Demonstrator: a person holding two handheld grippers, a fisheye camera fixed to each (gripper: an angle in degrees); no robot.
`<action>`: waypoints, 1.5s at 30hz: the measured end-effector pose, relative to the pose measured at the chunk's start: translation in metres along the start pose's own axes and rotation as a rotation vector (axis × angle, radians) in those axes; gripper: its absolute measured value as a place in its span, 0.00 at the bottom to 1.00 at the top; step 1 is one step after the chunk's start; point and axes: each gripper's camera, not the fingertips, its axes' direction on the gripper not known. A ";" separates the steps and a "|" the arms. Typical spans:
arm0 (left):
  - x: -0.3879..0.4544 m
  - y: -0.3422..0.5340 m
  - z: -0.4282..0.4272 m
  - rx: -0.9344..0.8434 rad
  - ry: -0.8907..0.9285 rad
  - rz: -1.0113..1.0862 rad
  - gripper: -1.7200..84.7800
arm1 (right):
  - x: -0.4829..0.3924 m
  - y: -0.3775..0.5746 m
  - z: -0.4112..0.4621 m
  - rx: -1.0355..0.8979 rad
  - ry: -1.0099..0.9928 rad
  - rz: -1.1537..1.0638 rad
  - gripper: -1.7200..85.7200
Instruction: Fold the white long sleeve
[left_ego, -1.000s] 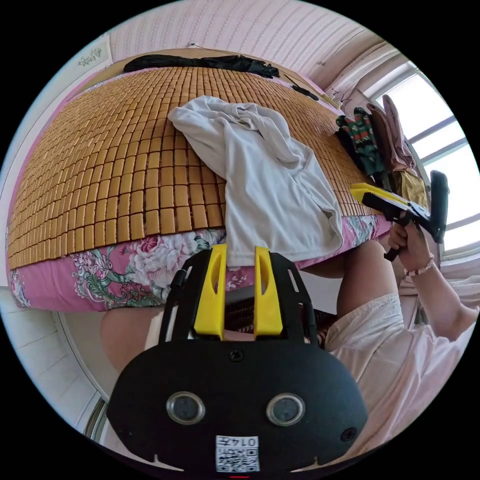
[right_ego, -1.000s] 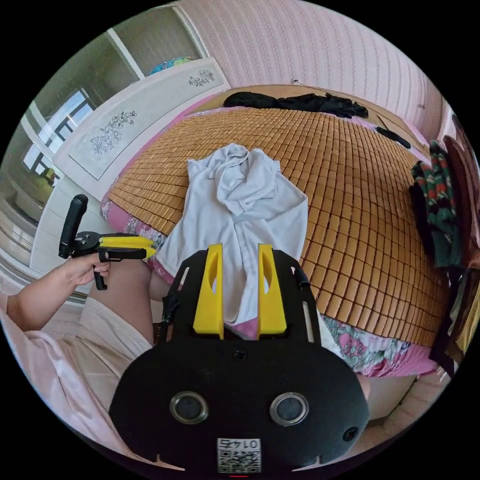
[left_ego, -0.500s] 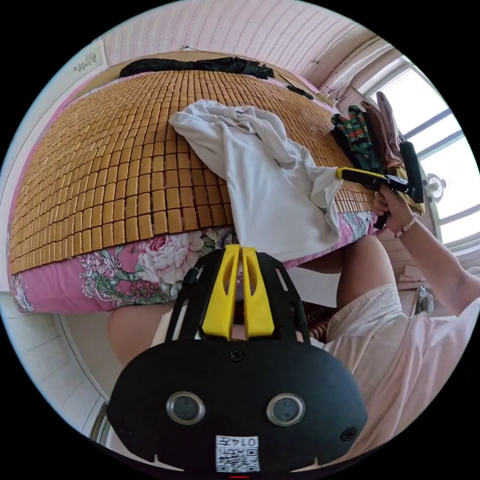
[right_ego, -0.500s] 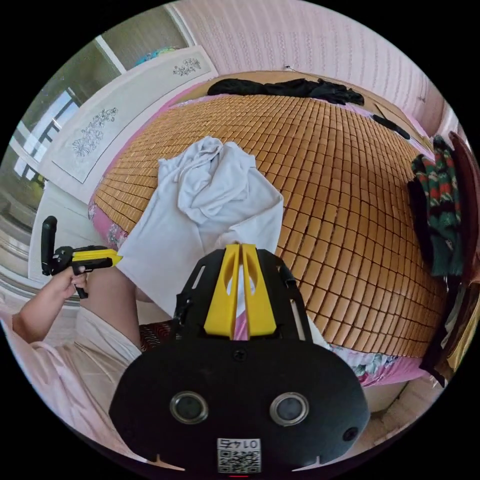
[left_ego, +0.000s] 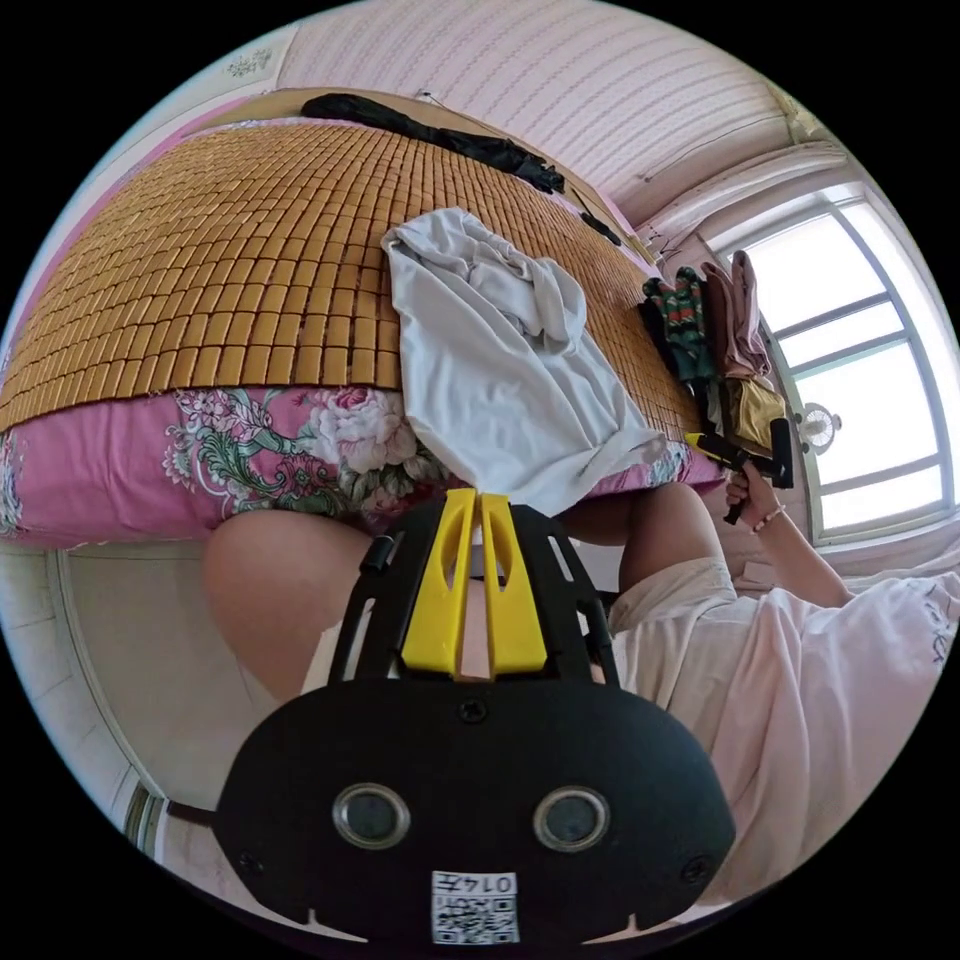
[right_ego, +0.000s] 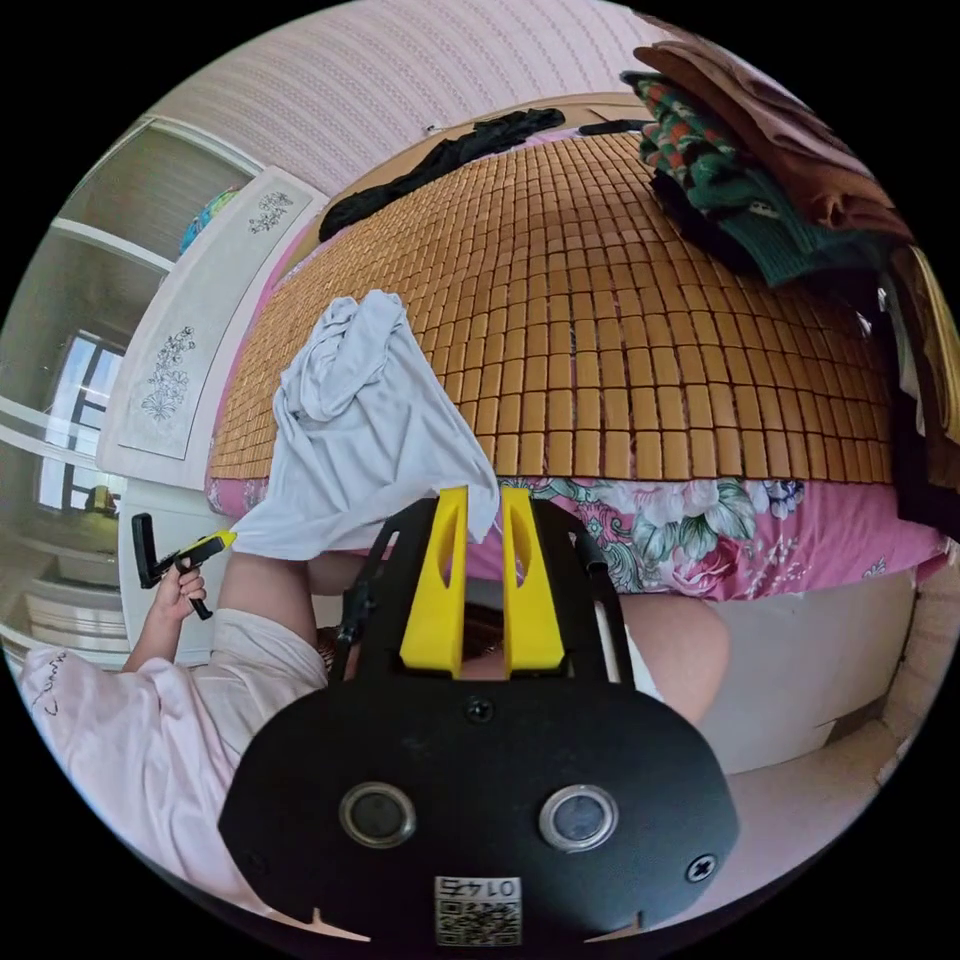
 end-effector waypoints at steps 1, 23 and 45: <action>0.003 0.004 -0.004 -0.008 -0.013 0.003 0.01 | 0.000 -0.002 0.001 0.004 -0.009 0.004 0.11; 0.058 0.129 -0.251 0.582 0.371 0.015 0.01 | 0.017 0.051 -0.156 0.281 -0.569 -0.140 0.02; 0.281 0.179 -0.603 1.306 0.030 0.544 0.01 | -0.188 0.094 -0.514 0.912 -0.453 -0.829 0.02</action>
